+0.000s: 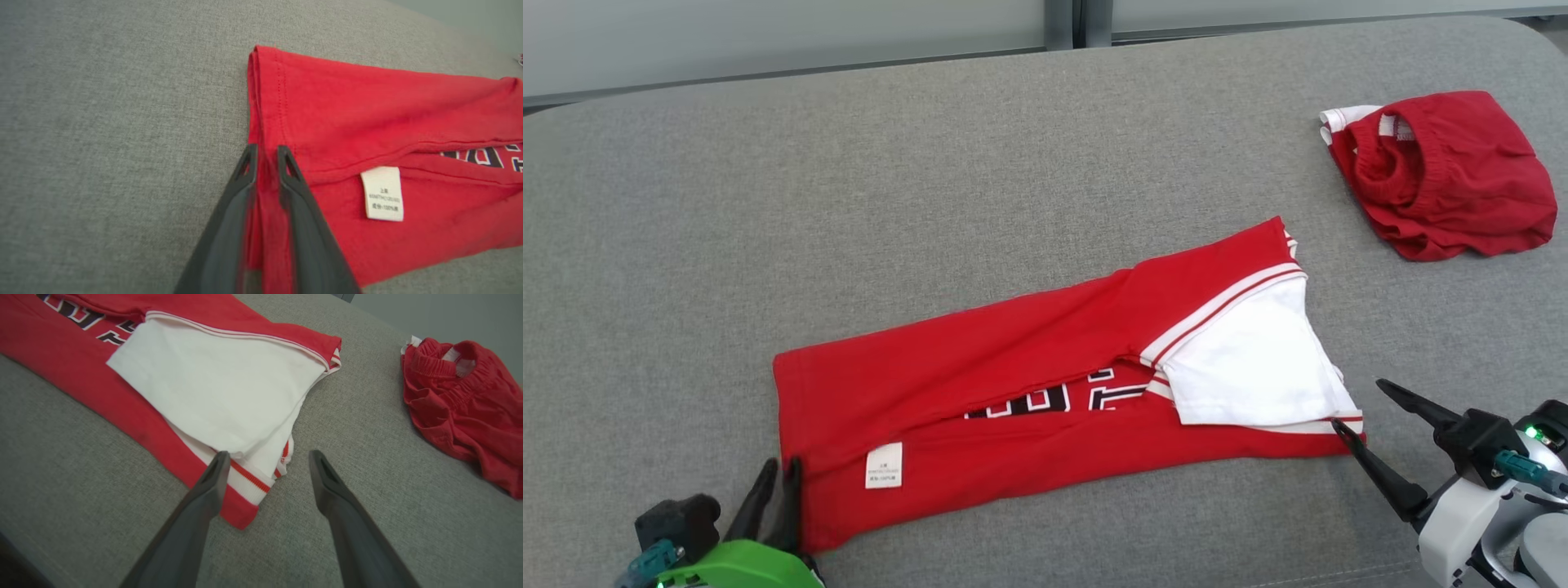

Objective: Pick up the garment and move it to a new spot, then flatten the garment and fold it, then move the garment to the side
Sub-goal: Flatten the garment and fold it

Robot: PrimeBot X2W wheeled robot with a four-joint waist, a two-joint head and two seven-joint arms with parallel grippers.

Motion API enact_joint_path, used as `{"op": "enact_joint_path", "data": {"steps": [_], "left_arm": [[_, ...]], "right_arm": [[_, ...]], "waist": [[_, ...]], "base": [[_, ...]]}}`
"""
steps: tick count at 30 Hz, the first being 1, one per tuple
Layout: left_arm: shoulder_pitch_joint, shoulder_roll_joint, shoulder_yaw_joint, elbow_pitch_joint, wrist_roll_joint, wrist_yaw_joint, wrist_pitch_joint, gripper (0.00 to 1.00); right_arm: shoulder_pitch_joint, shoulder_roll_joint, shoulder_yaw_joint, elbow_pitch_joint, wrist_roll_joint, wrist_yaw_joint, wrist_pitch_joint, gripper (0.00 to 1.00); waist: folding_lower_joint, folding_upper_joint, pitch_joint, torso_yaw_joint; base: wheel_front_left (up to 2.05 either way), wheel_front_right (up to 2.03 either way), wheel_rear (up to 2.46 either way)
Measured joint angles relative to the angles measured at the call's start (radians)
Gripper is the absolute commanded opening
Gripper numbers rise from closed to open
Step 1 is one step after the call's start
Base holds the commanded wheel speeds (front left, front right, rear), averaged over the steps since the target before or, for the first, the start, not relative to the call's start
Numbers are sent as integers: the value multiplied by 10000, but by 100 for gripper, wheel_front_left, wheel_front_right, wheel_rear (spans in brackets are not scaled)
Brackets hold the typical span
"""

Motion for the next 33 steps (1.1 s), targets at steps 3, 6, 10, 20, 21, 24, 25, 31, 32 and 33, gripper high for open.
{"op": "enact_joint_path", "data": {"steps": [3,6,10,20,21,24,25,31,32,33], "left_arm": [[374,65,67,-10,-69,8,19,100],[671,71,100,-50,-88,10,92,100],[801,102,267,-259,-151,96,42,100],[595,102,247,-1225,92,98,-418,100],[532,82,201,-1321,150,98,-460,100],[440,25,56,-1555,203,98,-487,100],[430,-4,17,-1630,205,98,-489,100],[397,-205,-265,-2065,309,98,-489,100],[395,-245,-295,-2109,311,98,-489,100],[395,-263,-305,-2159,322,98,-487,100]], "right_arm": [[174,-2,-244,-40,-2,-69,0,100],[373,21,-579,-65,67,-180,0,100],[659,242,-1160,-35,658,-198,0,100],[373,740,-1873,-52,1444,-169,0,100],[236,780,-1881,-33,1524,-165,0,100],[-147,838,-1839,201,1682,-79,0,100],[-234,874,-1841,366,1833,-79,0,100],[-763,1285,-1764,1243,2836,-77,899,100],[-857,1354,-1691,1404,2949,-75,1160,100],[-962,1427,-1588,1561,3043,-59,1417,100]], "waist": [[0,0,-102,-62],[0,0,-219,-119],[0,0,-383,-129],[0,0,-966,55],[0,0,-1044,71],[0,0,-1279,101],[0,0,-1353,105],[0,0,-1619,64],[0,0,-1620,66],[0,0,-1618,71]], "base": [[0,0,0],[0,0,0],[0,0,0],[0,0,0],[0,0,0],[0,0,0],[0,0,0],[0,0,0],[0,0,0],[0,0,0]]}}
